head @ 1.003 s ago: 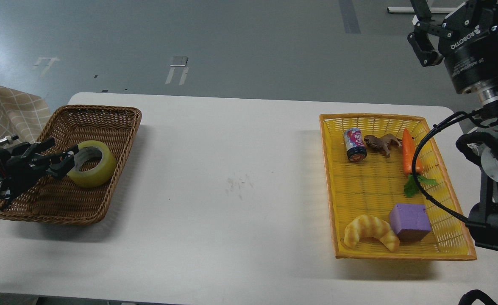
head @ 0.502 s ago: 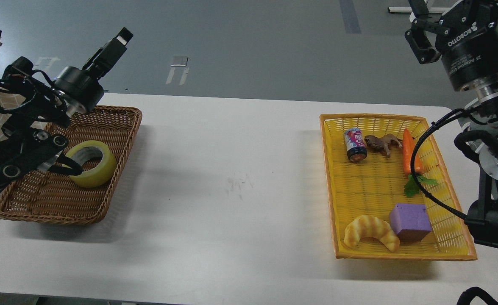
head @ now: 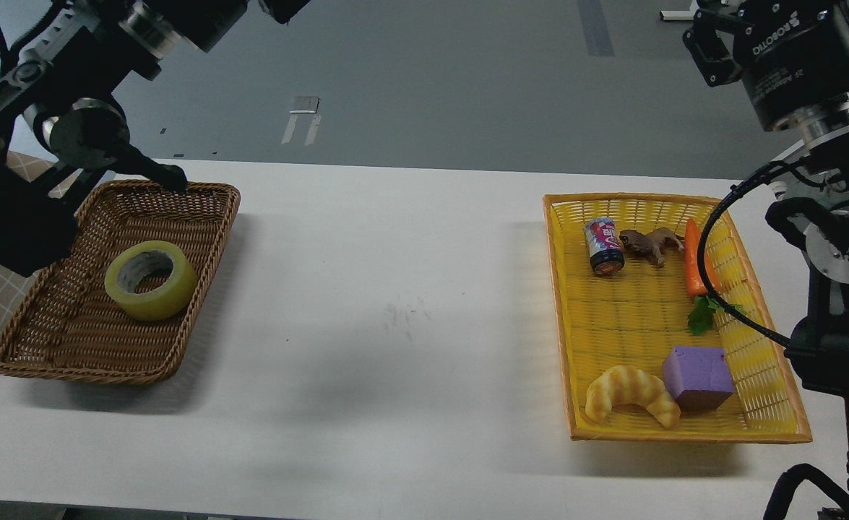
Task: Place and transfer tape with both arms
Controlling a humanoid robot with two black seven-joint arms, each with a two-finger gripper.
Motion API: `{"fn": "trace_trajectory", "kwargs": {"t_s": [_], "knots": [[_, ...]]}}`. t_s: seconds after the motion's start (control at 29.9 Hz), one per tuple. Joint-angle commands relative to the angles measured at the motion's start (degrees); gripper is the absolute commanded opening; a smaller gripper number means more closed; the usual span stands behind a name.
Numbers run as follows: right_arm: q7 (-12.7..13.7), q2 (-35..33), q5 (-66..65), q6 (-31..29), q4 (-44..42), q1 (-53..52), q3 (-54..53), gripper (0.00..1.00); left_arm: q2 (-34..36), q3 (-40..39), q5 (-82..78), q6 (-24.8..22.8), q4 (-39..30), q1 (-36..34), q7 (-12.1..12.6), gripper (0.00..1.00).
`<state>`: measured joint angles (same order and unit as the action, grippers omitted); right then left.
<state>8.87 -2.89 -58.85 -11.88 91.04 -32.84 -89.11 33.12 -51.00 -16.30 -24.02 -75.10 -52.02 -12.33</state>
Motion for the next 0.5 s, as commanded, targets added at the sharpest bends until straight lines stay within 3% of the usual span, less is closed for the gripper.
{"fn": "trace_trajectory", "kwargs": {"t_s": [0.0, 0.13, 0.2, 0.27, 0.47], "knots": [[-0.34, 1.57, 0.05, 0.02, -3.13, -3.10, 3.58, 1.00, -4.88, -4.35, 1.45, 0.72, 0.56, 2.79, 3.63, 0.98], [-0.78, 2.89, -0.04, 0.02, -7.10, -5.04, 5.52, 1.00, -14.21, -13.59, -0.13, 3.97, 0.48, 11.41, 4.86, 0.98], [-0.87, 2.89, -0.04, 0.02, -7.54, -5.22, 5.44, 1.00, -17.11, -15.95, -1.18, 5.29, 0.48, 13.95, 7.22, 0.98], [-0.87, 2.89, 0.05, 0.11, -7.37, -5.13, 5.44, 1.00, -18.17, -16.76, -2.24, 7.13, 0.48, 15.28, 8.64, 0.98], [-0.87, 2.89, 0.14, 0.28, -6.93, -4.95, 5.35, 1.00, -18.71, -20.01, -2.16, 8.11, 0.48, 18.18, 8.64, 0.98]]}}
